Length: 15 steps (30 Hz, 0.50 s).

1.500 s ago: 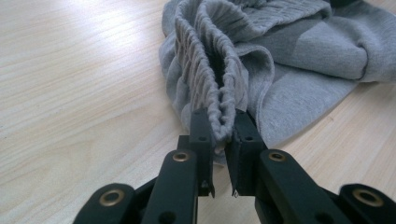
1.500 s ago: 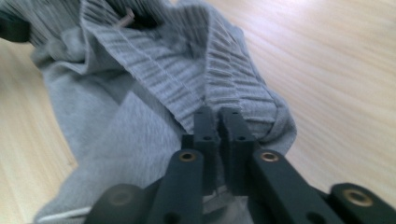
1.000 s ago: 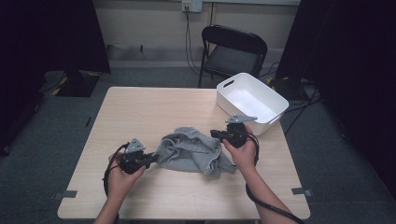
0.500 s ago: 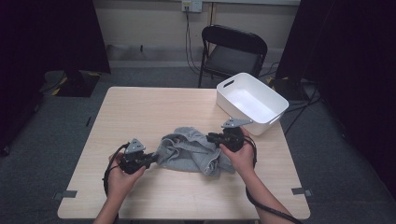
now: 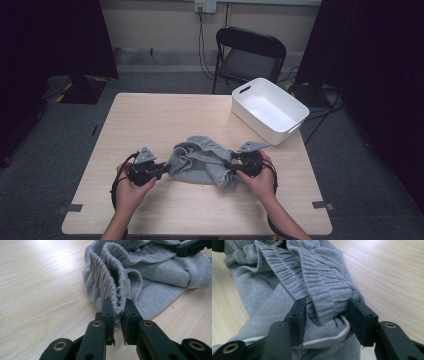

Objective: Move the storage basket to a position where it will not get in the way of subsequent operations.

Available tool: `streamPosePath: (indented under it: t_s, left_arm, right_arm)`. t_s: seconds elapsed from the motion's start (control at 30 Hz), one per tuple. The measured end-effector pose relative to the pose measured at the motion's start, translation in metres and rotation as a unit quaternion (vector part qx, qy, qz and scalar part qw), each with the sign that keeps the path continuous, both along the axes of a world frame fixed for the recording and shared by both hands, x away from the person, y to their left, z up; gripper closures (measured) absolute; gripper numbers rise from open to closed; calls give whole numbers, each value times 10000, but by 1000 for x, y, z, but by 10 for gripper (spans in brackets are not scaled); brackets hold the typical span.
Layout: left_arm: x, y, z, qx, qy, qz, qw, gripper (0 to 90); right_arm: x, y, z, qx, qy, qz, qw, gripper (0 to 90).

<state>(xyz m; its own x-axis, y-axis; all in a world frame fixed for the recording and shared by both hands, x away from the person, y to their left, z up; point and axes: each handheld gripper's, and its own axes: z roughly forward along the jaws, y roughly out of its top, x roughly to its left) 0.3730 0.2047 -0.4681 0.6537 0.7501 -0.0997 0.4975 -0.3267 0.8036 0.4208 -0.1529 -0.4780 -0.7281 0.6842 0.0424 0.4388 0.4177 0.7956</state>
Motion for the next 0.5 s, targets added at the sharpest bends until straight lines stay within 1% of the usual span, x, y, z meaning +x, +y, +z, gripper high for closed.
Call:
streamPosePath:
  t_s: [0.07, 0.1, 0.13, 0.17, 0.2, 0.23, 0.27, 0.3, 0.33, 0.37, 0.4, 0.43, 0.5]
  left_arm:
    - [0, 0, 0, -15, 3, -14, 10000, 820]
    - [1, 0, 0, -9, -2, -15, 10000, 820]
    - [1, 0, 0, 2, -5, -19, 10000, 820]
    - [1, 0, 0, -2, -9, -12, 10000, 820]
    - [1, 0, 0, -22, 8, -13, 10000, 821]
    - [1, 0, 0, -20, 3, -11, 10000, 821]
    - [1, 1, 1, -3, -21, -12, 10000, 821]
    - [1, 1, 1, -26, -12, -4, 10000, 821]
    - [1, 2, 2, -38, -15, -1, 10000, 822]
    - [1, 2, 3, -76, -5, 7, 10000, 822]
    - [2, 3, 5, -41, -20, -12, 10000, 822]
    - [2, 3, 6, -65, -26, -14, 10000, 823]
    - [2, 4, 10, -98, -71, -11, 9999, 823]
  right_arm:
    - [2, 3, -1, -114, 2, 6, 9999, 514]
    - [3, 6, -1, -293, -39, 24, 9996, 573]
    - [3, 6, -1, -293, -39, 24, 9996, 573]
    - [4, 8, -1, -310, -14, 50, 9995, 624]
    - [5, 8, -1, -302, -13, 36, 9995, 654]
    - [5, 8, 1, -250, -14, 14, 9997, 709]
    - [6, 8, 2, -177, 7, 2, 9998, 729]
    - [7, 6, 4, -61, 37, -50, 10000, 771]
    - [7, 4, 7, 56, 57, -70, 9999, 838]
    - [8, 2, 11, 182, 70, -73, 9998, 858]
    - [9, 0, 15, 305, 114, -67, 9994, 867]
    - [10, -3, 19, 380, 146, -91, 9991, 879]
    - [13, -7, 28, 405, 149, -91, 9990, 895]
